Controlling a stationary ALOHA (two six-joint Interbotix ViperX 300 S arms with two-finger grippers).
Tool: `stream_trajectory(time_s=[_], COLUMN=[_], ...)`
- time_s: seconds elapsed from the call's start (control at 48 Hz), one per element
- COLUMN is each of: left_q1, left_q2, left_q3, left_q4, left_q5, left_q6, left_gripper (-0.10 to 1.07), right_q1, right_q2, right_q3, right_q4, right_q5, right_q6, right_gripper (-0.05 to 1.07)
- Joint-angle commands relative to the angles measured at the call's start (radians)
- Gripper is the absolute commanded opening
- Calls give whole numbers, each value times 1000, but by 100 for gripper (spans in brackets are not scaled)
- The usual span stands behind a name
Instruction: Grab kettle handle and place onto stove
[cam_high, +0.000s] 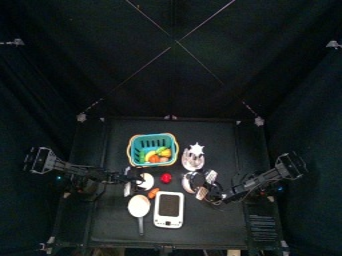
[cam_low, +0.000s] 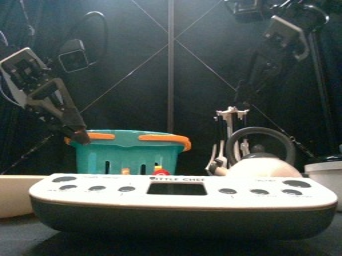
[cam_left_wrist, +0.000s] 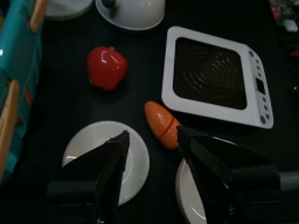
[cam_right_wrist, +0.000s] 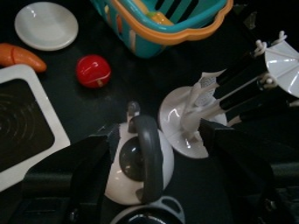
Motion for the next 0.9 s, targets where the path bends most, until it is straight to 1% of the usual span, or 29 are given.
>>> stream_trajectory(time_s=[0.0, 0.167, 0.312, 0.5, 0.625, 0.875], left_q1=[8, 5, 3, 3, 6, 5], left_q2=[-5, -6, -17, -37, -54, -61], left_q3=[-28, -9, -5, -6, -5, 2], left_q4=[3, 5, 3, 3, 3, -5], left_q5=[-40, -58, -64, -86, -92, -92], left_q6=[3, 0, -3, 0, 0, -5], left_gripper=[85, 85, 84, 84, 84, 84], right_q1=[26, 26, 3, -40, -75, -130], right_q2=[-25, -25, -15, -2, -3, -3], right_q3=[-2, 31, 58, 106, 130, 160], right_q4=[15, 25, 34, 71, 67, 51], right_q5=[48, 31, -46, -86, -107, -249], right_q6=[5, 5, 8, 8, 20, 64], right_gripper=[101, 101, 101, 97, 89, 68])
